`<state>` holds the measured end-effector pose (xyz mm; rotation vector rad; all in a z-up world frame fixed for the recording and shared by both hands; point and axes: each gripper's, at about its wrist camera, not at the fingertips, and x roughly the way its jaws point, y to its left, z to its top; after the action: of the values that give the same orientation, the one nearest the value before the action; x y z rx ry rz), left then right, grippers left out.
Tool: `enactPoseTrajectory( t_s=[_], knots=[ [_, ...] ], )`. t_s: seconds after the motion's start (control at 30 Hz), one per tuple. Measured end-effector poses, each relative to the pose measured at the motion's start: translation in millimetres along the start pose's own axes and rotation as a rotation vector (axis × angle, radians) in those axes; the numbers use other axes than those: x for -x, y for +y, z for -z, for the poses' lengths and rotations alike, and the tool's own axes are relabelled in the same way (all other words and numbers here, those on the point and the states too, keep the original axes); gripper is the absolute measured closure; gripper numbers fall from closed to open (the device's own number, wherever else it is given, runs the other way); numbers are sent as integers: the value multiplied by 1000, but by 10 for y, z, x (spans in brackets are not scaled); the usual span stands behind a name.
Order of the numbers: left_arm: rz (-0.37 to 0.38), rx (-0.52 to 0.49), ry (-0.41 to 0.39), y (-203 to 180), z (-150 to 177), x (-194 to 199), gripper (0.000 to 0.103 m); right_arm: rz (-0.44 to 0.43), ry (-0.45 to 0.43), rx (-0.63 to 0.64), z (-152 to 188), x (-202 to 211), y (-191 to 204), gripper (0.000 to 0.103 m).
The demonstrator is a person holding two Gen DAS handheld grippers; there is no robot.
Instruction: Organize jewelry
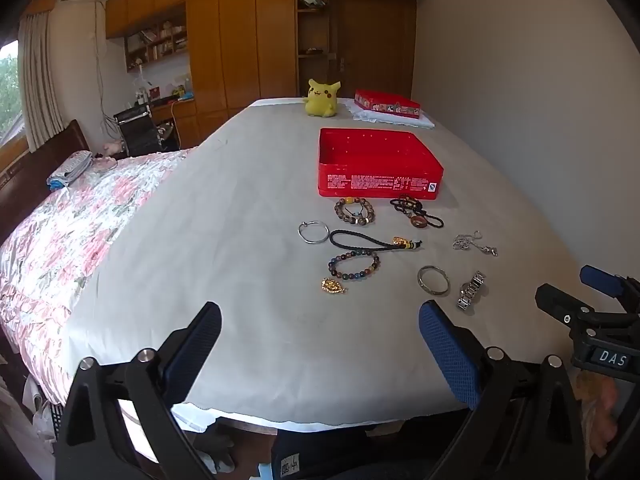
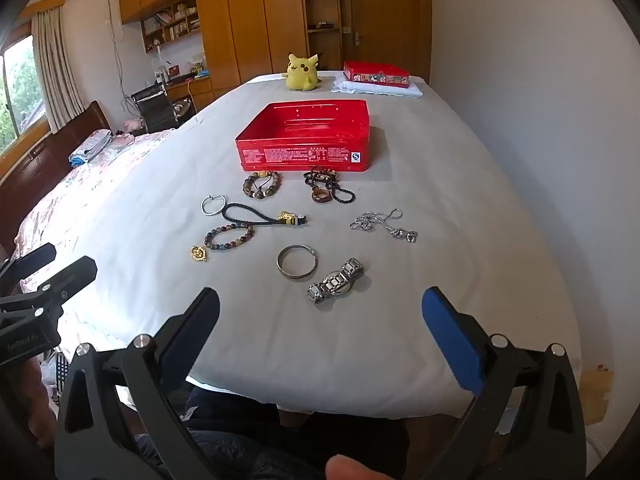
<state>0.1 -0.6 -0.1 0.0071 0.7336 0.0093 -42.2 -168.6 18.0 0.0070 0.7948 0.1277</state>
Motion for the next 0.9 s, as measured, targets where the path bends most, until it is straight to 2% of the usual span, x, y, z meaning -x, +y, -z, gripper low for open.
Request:
enactPoseTrajectory(
  t_s=[0.43, 0.9],
  knots=[
    [-15, 10, -5, -19, -25, -28, 4, 2, 12, 3, -36, -35, 11, 3],
    [-23, 12, -6, -325, -103, -92, 4, 5, 10, 10, -62, -6, 19, 3]
  ],
)
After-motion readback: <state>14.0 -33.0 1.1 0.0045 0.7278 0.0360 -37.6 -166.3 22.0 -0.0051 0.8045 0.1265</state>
